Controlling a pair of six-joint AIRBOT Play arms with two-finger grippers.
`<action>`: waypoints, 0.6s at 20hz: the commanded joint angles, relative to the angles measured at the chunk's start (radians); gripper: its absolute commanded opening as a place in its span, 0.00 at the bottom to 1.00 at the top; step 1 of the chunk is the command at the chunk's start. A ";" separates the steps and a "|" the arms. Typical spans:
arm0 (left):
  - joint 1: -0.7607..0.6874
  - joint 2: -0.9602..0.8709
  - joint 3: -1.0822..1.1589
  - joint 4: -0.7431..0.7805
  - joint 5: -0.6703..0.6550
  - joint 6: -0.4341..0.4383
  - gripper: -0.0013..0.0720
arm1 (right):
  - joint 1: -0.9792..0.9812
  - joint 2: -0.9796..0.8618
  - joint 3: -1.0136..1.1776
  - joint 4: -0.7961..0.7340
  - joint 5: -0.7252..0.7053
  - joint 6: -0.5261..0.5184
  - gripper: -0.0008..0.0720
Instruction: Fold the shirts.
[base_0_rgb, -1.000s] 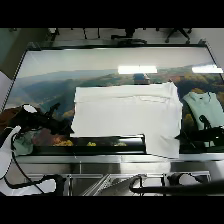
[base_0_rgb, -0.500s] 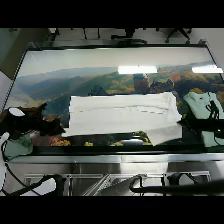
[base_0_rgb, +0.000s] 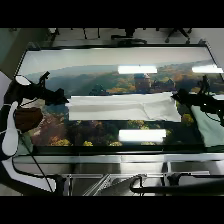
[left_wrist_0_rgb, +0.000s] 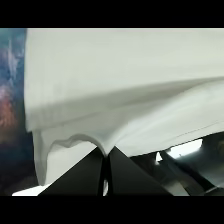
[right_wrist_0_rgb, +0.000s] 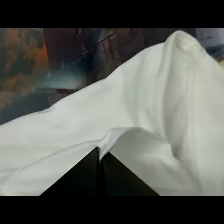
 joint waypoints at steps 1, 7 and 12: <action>-0.049 -0.187 0.172 -0.002 0.015 -0.011 0.04 | 0.035 -0.143 0.077 0.014 -0.024 -0.027 0.04; -0.061 -0.337 0.411 -0.019 -0.109 -0.016 0.93 | -0.023 -0.070 0.085 -0.104 0.029 -0.150 0.73; 0.005 -0.324 0.554 -0.021 -0.168 -0.113 0.94 | -0.127 -0.110 0.085 -0.182 0.154 -0.080 0.96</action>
